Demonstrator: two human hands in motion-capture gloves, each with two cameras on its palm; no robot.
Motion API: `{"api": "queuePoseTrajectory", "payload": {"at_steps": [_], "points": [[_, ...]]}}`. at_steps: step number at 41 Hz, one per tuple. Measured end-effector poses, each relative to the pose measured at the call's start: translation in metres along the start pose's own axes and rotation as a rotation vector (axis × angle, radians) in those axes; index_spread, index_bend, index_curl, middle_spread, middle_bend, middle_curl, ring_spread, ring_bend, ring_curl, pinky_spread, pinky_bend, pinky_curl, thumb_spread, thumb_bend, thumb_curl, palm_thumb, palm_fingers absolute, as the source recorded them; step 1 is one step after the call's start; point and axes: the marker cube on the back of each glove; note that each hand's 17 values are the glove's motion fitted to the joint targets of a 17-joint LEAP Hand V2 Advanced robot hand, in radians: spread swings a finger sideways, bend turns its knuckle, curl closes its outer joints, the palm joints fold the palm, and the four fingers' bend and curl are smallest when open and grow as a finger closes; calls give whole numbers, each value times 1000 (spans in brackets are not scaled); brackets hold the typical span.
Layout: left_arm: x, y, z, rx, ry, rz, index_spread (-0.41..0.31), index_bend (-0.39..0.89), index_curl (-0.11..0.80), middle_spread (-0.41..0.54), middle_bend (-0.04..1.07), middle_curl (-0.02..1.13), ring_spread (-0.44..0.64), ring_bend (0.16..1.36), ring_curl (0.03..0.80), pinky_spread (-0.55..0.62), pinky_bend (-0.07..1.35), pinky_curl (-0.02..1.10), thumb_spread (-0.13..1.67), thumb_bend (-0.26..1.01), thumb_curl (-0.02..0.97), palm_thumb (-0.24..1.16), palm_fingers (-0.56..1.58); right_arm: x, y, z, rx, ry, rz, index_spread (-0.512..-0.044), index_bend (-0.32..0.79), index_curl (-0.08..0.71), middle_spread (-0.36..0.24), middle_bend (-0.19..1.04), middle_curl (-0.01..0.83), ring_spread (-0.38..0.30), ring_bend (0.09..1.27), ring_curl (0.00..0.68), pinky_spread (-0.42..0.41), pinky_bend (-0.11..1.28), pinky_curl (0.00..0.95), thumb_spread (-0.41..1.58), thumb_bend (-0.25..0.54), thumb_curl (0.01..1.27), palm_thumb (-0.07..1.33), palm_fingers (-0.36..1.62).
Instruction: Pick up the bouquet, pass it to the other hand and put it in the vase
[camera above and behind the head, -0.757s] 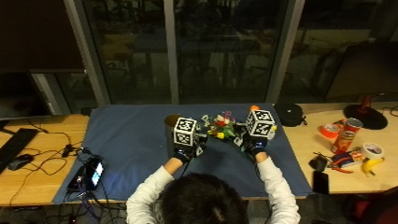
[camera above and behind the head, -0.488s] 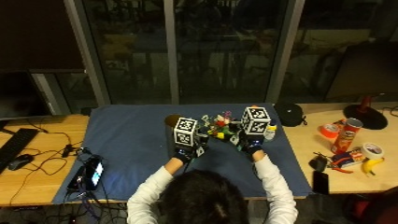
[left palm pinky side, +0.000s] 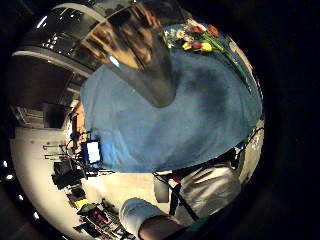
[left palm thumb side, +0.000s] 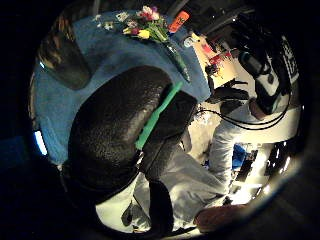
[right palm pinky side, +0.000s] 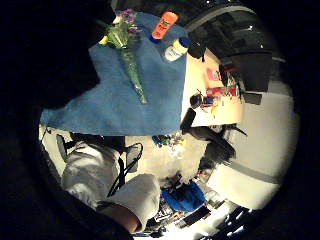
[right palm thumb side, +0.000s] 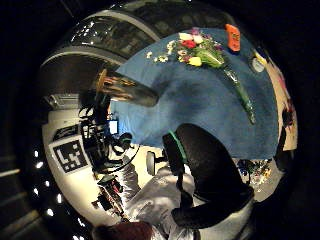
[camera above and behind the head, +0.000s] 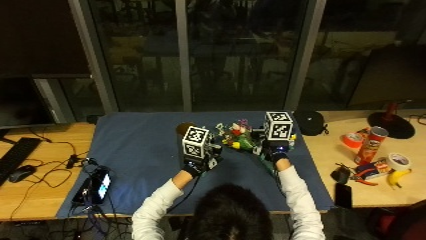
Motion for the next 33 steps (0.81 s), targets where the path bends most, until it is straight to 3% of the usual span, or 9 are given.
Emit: {"api": "queuePoseTrajectory", "payload": {"at_steps": [4,8,13,16,20,25,30,33], "points": [[3,3,-7,17,-11,23,41,162,243,363,181,198,436,572,228,423,400,269,1110,-23,182,43,95,17,1,-4,-28,16,53,-302,10,81,21,277,304,52,566,299,187,614,338,1143,95,208,443,239],[7,5,-11,39,9,48,36,162,255,355,183,210,439,576,231,426,397,277,1108,-22,192,36,90,39,-3,-5,-35,-18,108,-241,41,76,10,330,330,64,583,298,210,652,344,1128,75,226,466,345],[12,5,-5,52,18,70,34,160,264,353,183,222,441,579,234,427,396,284,1110,-20,203,32,92,66,-14,0,-28,-62,180,-205,58,78,-5,344,351,40,628,315,207,678,355,1118,47,243,483,418],[16,5,0,51,7,78,33,159,270,352,182,229,441,581,236,428,396,288,1117,-18,209,32,90,84,-26,9,-52,-90,249,-198,49,77,-13,337,359,8,661,330,187,704,364,1114,30,251,491,450],[22,6,6,35,-4,86,33,159,276,352,181,237,439,579,237,428,396,293,1121,-19,215,30,87,102,-33,29,-207,-119,399,-190,78,87,-25,317,366,-39,685,345,147,718,369,1098,23,272,530,499],[24,8,5,24,-14,96,25,160,282,351,181,245,440,578,239,429,397,299,1124,-19,222,28,83,124,-74,64,-29,-126,381,-185,85,103,-37,301,376,-72,687,360,104,725,375,1083,5,292,562,509],[16,12,1,22,-19,87,22,159,288,351,180,252,440,579,241,429,397,303,1126,-17,230,32,80,124,-81,105,-230,-208,429,-185,87,114,-57,318,393,-87,663,361,79,718,372,1070,-13,308,584,535],[9,14,-4,31,-19,71,21,159,290,351,180,255,440,579,243,429,397,306,1127,-18,234,32,79,122,-85,120,-127,-175,427,-185,85,119,-63,316,399,-96,658,362,70,714,371,1062,-16,316,595,548]]}}
